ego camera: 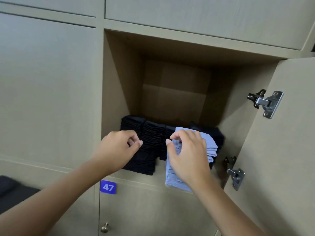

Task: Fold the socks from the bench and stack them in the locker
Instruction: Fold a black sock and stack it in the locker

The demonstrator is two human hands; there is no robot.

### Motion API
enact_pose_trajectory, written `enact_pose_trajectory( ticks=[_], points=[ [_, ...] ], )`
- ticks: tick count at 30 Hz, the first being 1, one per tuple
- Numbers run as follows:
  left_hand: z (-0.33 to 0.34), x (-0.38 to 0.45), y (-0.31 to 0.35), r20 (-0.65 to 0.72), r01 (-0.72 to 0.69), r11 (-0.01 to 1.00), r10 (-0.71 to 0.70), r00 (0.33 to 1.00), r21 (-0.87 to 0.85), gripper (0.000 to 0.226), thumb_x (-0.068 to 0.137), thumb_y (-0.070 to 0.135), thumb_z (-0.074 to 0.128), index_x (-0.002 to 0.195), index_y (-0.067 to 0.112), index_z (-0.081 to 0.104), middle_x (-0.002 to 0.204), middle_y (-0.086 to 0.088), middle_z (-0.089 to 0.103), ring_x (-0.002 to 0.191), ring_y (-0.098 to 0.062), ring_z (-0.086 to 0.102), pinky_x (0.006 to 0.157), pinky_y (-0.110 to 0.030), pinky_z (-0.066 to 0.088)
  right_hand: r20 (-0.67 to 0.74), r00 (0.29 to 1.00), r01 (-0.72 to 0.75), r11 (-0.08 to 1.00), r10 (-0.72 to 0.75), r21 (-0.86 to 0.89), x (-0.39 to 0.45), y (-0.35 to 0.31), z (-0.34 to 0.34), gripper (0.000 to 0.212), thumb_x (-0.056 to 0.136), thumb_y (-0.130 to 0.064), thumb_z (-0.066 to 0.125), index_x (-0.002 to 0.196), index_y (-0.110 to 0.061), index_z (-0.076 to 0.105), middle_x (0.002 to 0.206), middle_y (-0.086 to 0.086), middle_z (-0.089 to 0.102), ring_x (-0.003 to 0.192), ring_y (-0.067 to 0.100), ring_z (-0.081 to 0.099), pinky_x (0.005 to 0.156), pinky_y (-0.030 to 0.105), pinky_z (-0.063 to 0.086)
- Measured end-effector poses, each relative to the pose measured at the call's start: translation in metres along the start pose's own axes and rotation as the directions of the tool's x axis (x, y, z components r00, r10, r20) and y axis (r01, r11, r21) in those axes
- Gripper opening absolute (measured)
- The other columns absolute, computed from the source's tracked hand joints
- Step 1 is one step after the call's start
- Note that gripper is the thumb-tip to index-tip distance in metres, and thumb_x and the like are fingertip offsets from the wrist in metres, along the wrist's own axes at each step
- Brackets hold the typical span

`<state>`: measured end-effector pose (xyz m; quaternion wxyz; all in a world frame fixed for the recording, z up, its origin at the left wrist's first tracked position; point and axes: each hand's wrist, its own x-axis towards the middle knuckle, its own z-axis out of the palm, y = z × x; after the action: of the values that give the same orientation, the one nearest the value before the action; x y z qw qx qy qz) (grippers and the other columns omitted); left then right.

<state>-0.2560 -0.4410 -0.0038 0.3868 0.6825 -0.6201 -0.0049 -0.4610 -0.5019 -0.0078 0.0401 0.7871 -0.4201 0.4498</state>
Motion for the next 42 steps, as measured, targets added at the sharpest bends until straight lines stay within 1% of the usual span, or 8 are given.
enact_pose_trajectory(
  ticks=[9,15,20,24,28,31,37,42],
  points=[
    [-0.042,-0.04,-0.04,0.136,0.009,0.983,-0.034,0.99,0.185,0.02,0.097,0.045,0.059,0.085,0.031,0.067,0.081,0.016,0.067,0.081,-0.005,0.063,0.077,-0.036,0.055,0.164,0.971,0.151,0.98,-0.171,0.13,-0.017,-0.035,0.02,0.011,0.098,-0.036,0.057,0.101,-0.025,0.059,0.095,-0.012,0.058,0.095,0.015,0.051,0.085,0.037,0.043],
    [-0.074,-0.065,-0.08,0.256,0.03,0.946,-0.118,0.96,0.321,0.022,0.099,0.045,0.059,0.095,0.027,0.071,0.092,0.016,0.068,0.09,-0.009,0.063,0.082,-0.03,0.051,0.397,0.882,0.178,0.959,-0.255,0.221,-0.037,-0.06,0.043,0.016,0.1,-0.044,0.052,0.115,-0.036,0.055,0.101,-0.018,0.055,0.102,0.003,0.046,0.079,0.026,0.044],
    [-0.109,-0.078,-0.112,0.21,0.137,0.929,-0.218,0.953,0.343,0.02,0.097,0.039,0.064,0.096,0.021,0.073,0.096,0.01,0.07,0.093,-0.014,0.061,0.084,-0.03,0.047,0.501,0.79,0.224,0.927,-0.354,0.301,-0.049,-0.088,0.061,0.019,0.099,-0.045,0.053,0.115,-0.036,0.054,0.103,-0.018,0.056,0.104,0.004,0.046,0.082,0.03,0.042],
    [-0.14,-0.092,-0.143,0.126,0.244,0.889,-0.313,0.941,0.387,0.017,0.097,0.036,0.067,0.097,0.021,0.073,0.088,0.014,0.063,0.088,-0.011,0.058,0.07,-0.02,0.039,0.574,0.715,0.228,0.91,-0.398,0.346,-0.055,-0.108,0.072,0.022,0.098,-0.051,0.052,0.117,-0.039,0.051,0.106,-0.019,0.055,0.106,0.005,0.049,0.085,0.033,0.047],
    [-0.166,-0.11,-0.185,0.085,0.359,0.852,-0.419,0.904,0.382,0.013,0.092,0.03,0.074,0.095,0.017,0.074,0.097,0.003,0.07,0.092,-0.017,0.063,0.082,-0.026,0.047,0.614,0.667,0.229,0.901,-0.421,0.369,-0.059,-0.123,0.082,0.026,0.098,-0.052,0.052,0.12,-0.039,0.05,0.108,-0.019,0.054,0.102,0.006,0.051,0.082,0.033,0.047],
    [-0.174,-0.126,-0.216,0.1,0.442,0.82,-0.506,0.857,0.364,0.017,0.089,0.023,0.078,0.101,0.011,0.073,0.104,-0.002,0.071,0.085,-0.01,0.061,0.075,-0.02,0.045,0.643,0.637,0.225,0.9,-0.426,0.373,-0.061,-0.132,0.089,0.026,0.098,-0.053,0.053,0.121,-0.04,0.048,0.11,-0.018,0.054,0.096,0.007,0.053,0.076,0.03,0.043],
    [-0.152,-0.161,-0.28,0.154,0.456,0.71,-0.614,0.774,0.536,0.047,0.088,0.037,0.077,0.131,0.024,0.062,0.129,-0.005,0.054,0.123,-0.028,0.052,0.104,-0.038,0.042,0.675,0.587,0.241,0.893,-0.446,0.381,-0.067,-0.142,0.106,0.029,0.098,-0.055,0.051,0.123,-0.04,0.047,0.11,-0.018,0.053,0.094,0.004,0.052,0.074,0.027,0.041],
    [-0.127,-0.154,-0.303,0.09,0.486,0.686,-0.622,0.778,0.541,0.07,0.094,0.055,0.064,0.152,0.026,0.039,0.158,-0.009,0.038,0.144,-0.036,0.036,0.115,-0.051,0.036,0.715,0.55,0.223,0.901,-0.431,0.372,-0.069,-0.144,0.12,0.032,0.097,-0.058,0.051,0.124,-0.04,0.047,0.111,-0.018,0.054,0.097,0.004,0.055,0.076,0.029,0.046]
  ],
)
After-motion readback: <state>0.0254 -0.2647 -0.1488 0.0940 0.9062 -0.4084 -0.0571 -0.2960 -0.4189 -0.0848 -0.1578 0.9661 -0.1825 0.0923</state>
